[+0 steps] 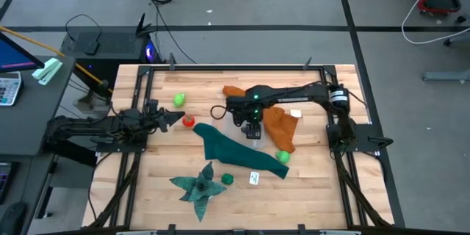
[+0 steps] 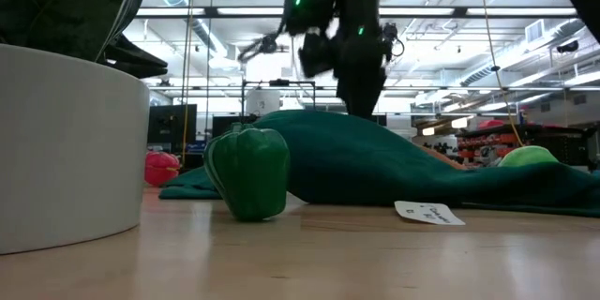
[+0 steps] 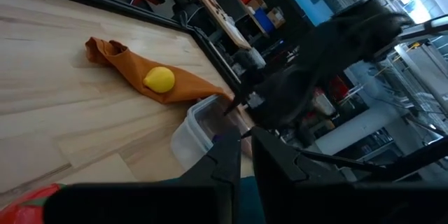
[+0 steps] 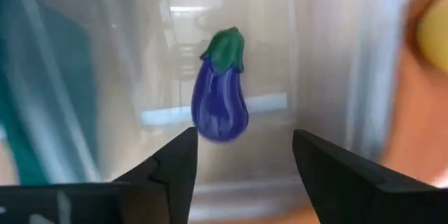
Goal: Pick and placing Produce into tupperware
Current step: Put the green melon into the transparent bin
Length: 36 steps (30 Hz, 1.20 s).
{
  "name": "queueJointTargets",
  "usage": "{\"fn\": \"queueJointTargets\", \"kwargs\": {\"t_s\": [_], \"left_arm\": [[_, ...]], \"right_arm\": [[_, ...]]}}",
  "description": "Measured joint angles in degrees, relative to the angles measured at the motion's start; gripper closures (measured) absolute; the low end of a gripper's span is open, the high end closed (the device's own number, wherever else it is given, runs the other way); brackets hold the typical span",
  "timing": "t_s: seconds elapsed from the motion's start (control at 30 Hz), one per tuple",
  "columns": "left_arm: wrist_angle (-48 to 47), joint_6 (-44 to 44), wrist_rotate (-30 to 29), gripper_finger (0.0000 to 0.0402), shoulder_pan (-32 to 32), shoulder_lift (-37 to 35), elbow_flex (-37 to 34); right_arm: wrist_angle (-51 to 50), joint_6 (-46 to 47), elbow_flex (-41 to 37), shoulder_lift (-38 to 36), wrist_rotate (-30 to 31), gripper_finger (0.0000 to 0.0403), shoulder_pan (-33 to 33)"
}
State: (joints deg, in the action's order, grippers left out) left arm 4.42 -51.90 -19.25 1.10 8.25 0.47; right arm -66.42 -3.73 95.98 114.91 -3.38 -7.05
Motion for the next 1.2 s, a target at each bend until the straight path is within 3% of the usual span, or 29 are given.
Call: {"fn": "queueJointTargets", "kwargs": {"t_s": [0.43,0.67,0.87,1.1,1.2], "left_arm": [[0.1,0.6,-0.2,0.0347,0.9,0.0,0.5],[-7.0,10.9,0.0,0.0349,1.1,2.9,9.9],[-23.1,10.8,0.0,0.0349,3.1,12.3,22.0],[-39.0,-0.3,-1.0,0.0346,10.0,27.2,35.5],[-45.2,0.0,1.4,0.0336,12.8,33.0,40.2]], "right_arm": [[-1.1,10.0,0.0,-15.8,-0.2,0.0203,-0.3],[-0.2,13.6,0.0,-18.4,0.5,0.0203,-0.3],[-0.2,14.0,0.1,-18.4,0.7,0.0204,-0.3],[-1.1,12.7,0.1,-18.6,0.8,0.0205,-0.3],[-1.7,11.7,0.1,-18.6,1.0,0.0206,-0.3]]}}
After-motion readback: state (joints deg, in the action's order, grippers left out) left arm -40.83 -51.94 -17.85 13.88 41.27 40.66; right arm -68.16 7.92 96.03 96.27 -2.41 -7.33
